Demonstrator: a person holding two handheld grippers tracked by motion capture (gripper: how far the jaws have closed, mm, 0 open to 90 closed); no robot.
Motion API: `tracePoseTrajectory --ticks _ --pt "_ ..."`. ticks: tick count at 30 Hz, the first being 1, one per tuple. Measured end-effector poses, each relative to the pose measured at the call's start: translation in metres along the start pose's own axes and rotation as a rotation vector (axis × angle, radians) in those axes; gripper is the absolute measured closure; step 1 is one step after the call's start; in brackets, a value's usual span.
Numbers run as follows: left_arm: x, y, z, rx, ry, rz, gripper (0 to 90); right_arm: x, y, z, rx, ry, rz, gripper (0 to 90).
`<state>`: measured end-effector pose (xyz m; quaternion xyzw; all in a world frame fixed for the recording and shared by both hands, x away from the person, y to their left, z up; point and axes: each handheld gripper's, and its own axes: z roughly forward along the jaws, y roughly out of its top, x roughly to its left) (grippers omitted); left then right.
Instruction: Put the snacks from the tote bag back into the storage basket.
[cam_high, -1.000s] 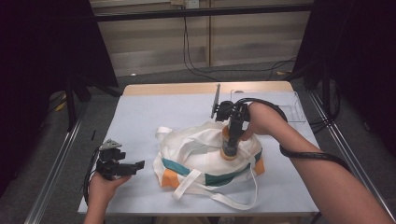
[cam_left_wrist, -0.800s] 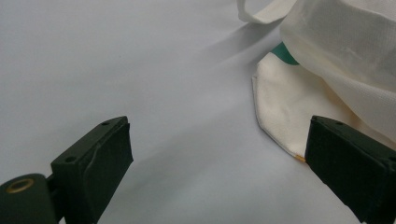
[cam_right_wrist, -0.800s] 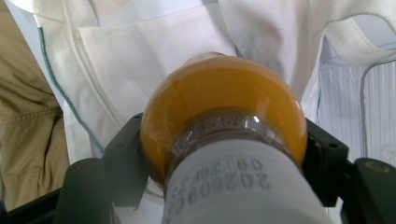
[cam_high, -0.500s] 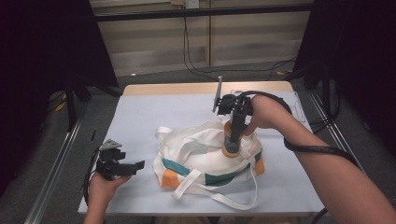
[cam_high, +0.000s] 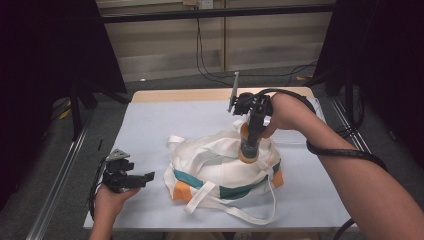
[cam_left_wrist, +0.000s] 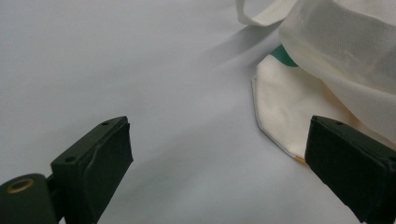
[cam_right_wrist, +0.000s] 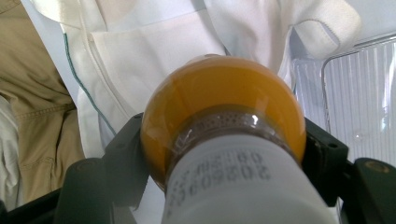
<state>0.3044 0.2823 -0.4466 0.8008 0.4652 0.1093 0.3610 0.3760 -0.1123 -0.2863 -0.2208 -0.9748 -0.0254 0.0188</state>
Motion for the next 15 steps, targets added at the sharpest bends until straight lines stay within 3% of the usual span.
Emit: tracePoseTrajectory --ticks 9,15 --pt "-0.001 0.000 0.000 -0.010 -0.002 -0.014 7.3 -0.001 0.002 -0.010 0.007 -0.001 0.001 30.4" --pt "-0.001 0.000 0.001 -0.006 0.002 -0.002 7.3 -0.006 -0.001 -0.017 -0.004 0.005 0.014 30.4"
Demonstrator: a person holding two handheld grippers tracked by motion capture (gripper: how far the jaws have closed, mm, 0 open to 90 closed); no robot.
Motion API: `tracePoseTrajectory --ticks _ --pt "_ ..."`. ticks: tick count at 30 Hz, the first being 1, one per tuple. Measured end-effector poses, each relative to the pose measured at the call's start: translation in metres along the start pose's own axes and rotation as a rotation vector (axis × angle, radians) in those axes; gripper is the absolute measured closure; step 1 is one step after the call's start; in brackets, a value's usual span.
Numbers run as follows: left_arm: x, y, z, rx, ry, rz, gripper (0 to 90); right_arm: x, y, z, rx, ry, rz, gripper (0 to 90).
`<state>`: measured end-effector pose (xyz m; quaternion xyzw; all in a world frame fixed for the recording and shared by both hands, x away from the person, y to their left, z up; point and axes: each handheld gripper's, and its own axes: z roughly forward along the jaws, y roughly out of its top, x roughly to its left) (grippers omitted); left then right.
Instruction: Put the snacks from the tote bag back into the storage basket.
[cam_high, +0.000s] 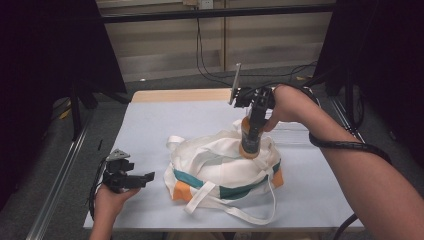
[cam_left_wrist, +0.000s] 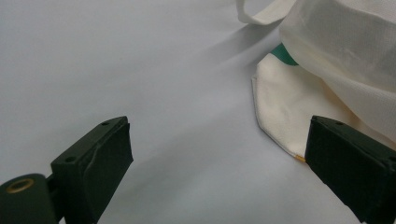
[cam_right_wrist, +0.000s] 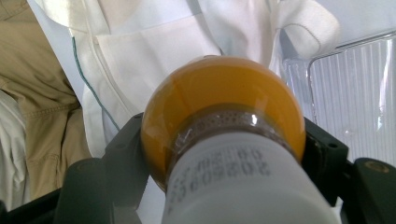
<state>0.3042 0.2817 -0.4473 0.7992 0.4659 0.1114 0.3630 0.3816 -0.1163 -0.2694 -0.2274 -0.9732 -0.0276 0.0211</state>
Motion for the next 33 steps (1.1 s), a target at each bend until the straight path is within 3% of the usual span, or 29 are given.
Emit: tracePoseTrajectory --ticks 19,33 --pt "0.000 -0.001 0.001 0.006 0.001 0.002 7.3 -0.018 -0.010 -0.022 -0.014 -0.001 0.059 30.4" --pt "-0.001 -0.001 0.001 -0.003 0.002 -0.014 7.3 -0.030 -0.011 -0.027 -0.014 0.007 0.085 30.4"
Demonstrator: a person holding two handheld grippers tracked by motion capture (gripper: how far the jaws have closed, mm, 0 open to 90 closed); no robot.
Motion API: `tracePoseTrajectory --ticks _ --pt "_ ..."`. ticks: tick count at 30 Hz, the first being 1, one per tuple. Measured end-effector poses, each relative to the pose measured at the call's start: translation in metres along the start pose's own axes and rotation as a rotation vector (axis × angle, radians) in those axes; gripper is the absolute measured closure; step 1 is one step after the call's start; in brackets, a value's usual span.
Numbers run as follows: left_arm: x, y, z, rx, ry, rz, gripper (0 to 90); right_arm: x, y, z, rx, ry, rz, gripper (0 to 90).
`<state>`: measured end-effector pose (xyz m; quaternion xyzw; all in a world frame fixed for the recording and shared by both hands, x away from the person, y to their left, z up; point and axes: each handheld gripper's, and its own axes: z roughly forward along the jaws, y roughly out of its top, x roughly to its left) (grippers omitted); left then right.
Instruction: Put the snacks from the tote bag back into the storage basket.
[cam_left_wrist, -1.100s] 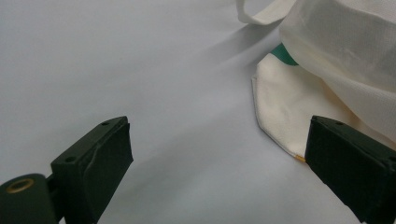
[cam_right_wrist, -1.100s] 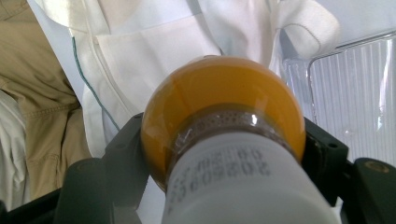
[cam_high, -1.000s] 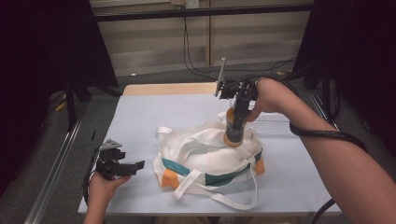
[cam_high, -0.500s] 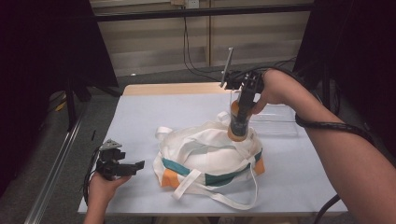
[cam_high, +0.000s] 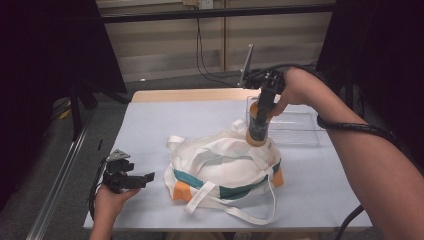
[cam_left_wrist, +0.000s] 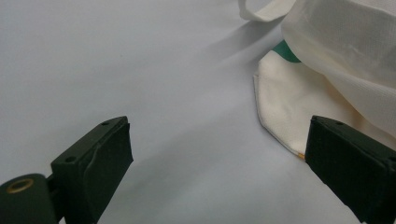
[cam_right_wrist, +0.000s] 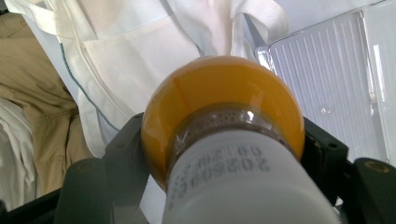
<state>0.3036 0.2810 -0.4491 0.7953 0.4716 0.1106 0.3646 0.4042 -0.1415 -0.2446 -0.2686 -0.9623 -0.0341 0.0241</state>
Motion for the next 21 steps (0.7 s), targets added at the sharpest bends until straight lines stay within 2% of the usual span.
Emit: tracePoseTrajectory --ticks 1,2,16,21 --pt "0.000 0.000 0.000 0.000 0.001 0.000 7.3 -0.002 0.000 0.000 0.000 -0.003 0.010 30.4" --pt "0.001 0.000 0.000 0.012 0.001 0.017 7.3 -0.002 0.000 0.000 0.000 -0.003 0.010 30.4" --pt "-0.003 0.000 0.001 0.011 0.016 0.015 7.2 -0.019 0.000 -0.001 0.001 -0.003 0.046 30.4" --pt "-0.003 0.001 0.000 0.016 0.011 0.026 7.2 -0.024 0.002 -0.002 -0.004 -0.007 0.053 30.5"
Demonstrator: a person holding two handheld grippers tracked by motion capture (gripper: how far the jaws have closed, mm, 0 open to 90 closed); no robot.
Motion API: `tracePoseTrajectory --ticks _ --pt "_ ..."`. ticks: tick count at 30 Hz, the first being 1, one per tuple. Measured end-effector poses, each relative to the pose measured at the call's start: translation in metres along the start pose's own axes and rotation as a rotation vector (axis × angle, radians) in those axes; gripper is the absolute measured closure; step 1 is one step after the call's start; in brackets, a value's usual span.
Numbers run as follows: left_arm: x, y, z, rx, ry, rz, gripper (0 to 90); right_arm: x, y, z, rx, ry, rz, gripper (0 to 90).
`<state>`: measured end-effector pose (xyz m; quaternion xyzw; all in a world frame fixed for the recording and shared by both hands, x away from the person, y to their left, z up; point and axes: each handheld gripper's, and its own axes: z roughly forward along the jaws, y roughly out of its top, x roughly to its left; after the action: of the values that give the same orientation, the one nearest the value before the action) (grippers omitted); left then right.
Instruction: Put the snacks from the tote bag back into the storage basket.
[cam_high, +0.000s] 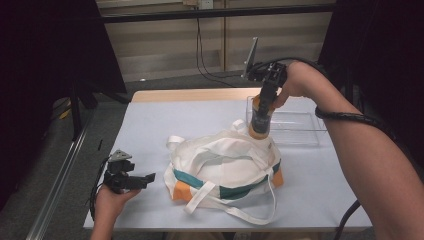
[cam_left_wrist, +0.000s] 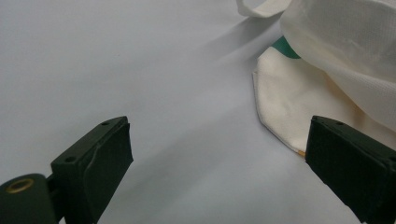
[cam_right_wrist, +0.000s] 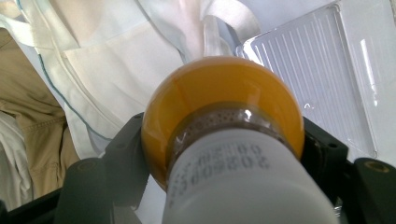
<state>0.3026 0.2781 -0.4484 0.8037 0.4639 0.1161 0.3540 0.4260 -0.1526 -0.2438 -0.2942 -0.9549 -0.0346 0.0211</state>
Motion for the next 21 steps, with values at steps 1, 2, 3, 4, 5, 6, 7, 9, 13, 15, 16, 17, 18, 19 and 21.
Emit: tracePoseTrajectory --ticks 1,2,3,4,5,6,7,9,13,15,16,17,18,19,21 --pt "0.000 0.000 0.000 -0.002 0.003 -0.001 7.2 -0.001 0.001 0.000 0.001 0.001 0.002 30.5" --pt "0.000 0.000 0.000 -0.002 0.003 -0.001 7.2 -0.002 0.001 0.000 0.002 -0.001 0.001 30.5" --pt "-0.001 0.000 0.000 -0.002 0.002 -0.002 7.2 -0.002 0.002 -0.001 0.002 -0.002 0.004 30.5" --pt "-0.001 0.000 0.000 -0.003 0.003 -0.001 7.2 -0.003 0.002 -0.001 0.000 -0.003 0.007 30.5" --pt "-0.001 0.000 0.000 -0.003 0.004 0.000 7.2 -0.004 0.003 -0.001 0.002 -0.004 0.007 30.5" --pt "-0.001 0.000 0.000 -0.003 0.003 0.002 7.2 -0.005 0.004 -0.002 0.007 -0.004 0.007 30.5" --pt "-0.001 0.000 0.000 -0.001 0.003 0.004 7.2 -0.006 0.004 -0.002 0.010 -0.009 0.002 30.5" --pt "0.000 0.000 0.000 0.002 0.002 0.004 7.2 -0.007 0.005 -0.003 0.008 -0.013 0.008 30.5" --pt "0.001 -0.001 -0.002 0.005 0.001 0.010 7.2 -0.011 0.006 -0.004 -0.001 -0.009 0.006 30.5" --pt "0.001 -0.001 -0.002 0.010 0.002 0.012 7.2 -0.012 0.006 -0.006 -0.004 -0.011 0.020 30.5" --pt "0.001 -0.001 -0.002 0.012 0.004 0.013 7.2 -0.012 0.006 -0.006 -0.005 -0.009 0.027 30.5" --pt "0.000 -0.001 -0.001 0.004 0.006 0.007 7.2 -0.014 0.005 -0.006 -0.009 -0.012 0.015 30.5" --pt "0.000 -0.001 -0.001 0.005 0.005 0.010 7.2 -0.014 0.005 -0.007 -0.007 -0.010 0.028 30.5" --pt "0.000 -0.001 -0.001 0.005 0.005 0.008 7.2 -0.015 0.005 -0.007 -0.009 -0.008 0.035 30.5" --pt "0.000 -0.001 -0.001 0.005 0.005 0.009 7.2 -0.017 0.005 -0.008 -0.011 -0.017 0.037 30.5"
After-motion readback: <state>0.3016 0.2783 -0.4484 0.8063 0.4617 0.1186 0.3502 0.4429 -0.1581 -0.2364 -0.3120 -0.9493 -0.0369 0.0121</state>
